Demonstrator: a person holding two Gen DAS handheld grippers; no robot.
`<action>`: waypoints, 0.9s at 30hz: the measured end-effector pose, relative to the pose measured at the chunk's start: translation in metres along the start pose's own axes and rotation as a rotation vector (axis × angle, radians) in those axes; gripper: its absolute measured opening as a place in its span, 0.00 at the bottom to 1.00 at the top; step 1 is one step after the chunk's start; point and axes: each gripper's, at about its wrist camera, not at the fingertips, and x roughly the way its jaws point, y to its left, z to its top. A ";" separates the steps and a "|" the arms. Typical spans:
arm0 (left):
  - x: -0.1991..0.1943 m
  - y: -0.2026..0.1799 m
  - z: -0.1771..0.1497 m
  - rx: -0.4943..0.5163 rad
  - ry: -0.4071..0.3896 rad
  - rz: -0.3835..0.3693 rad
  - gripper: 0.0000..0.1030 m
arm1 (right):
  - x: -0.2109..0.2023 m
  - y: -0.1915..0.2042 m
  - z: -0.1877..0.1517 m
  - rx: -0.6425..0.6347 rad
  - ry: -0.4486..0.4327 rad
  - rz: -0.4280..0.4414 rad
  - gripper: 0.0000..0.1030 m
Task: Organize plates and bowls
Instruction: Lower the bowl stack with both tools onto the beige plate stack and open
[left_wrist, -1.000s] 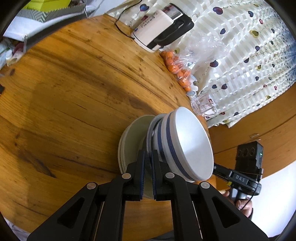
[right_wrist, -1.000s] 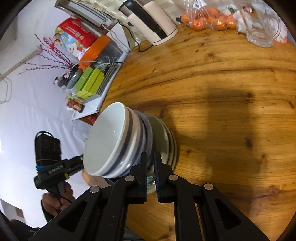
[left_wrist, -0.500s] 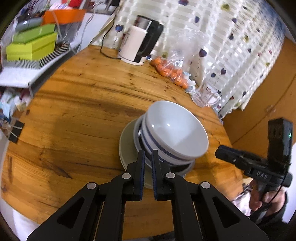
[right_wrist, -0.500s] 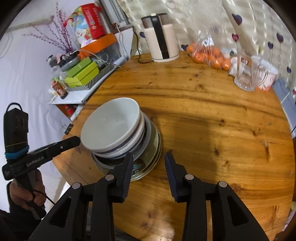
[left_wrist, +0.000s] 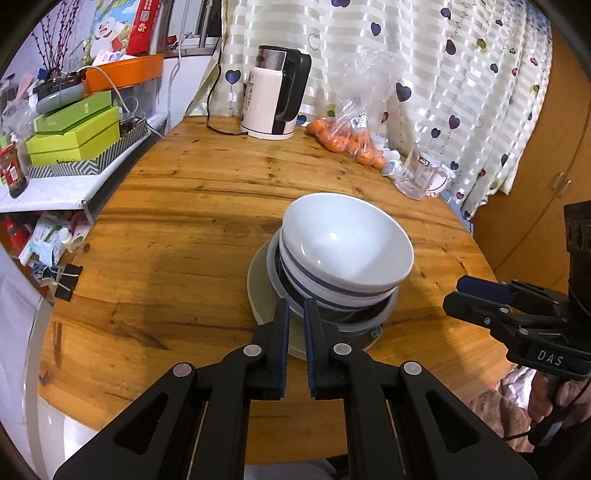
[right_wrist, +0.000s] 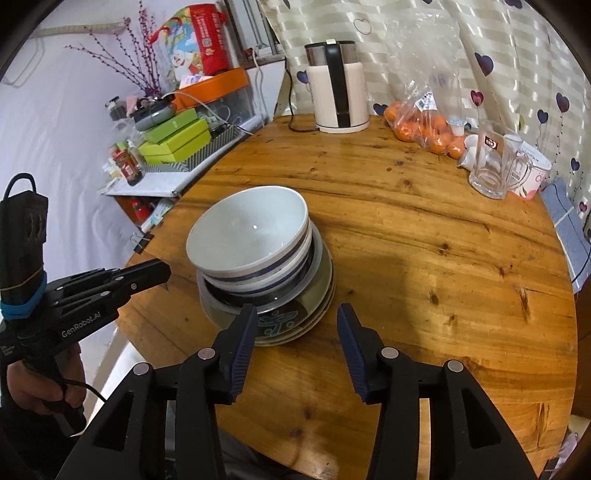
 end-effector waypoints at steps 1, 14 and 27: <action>-0.001 -0.001 -0.002 0.001 -0.002 0.007 0.08 | 0.001 0.001 -0.001 -0.003 0.003 -0.001 0.44; 0.003 -0.002 -0.010 0.022 -0.001 0.121 0.08 | 0.009 0.011 -0.002 -0.039 0.027 0.002 0.44; 0.012 -0.003 -0.013 0.044 0.031 0.149 0.08 | 0.019 0.014 -0.002 -0.043 0.050 -0.001 0.45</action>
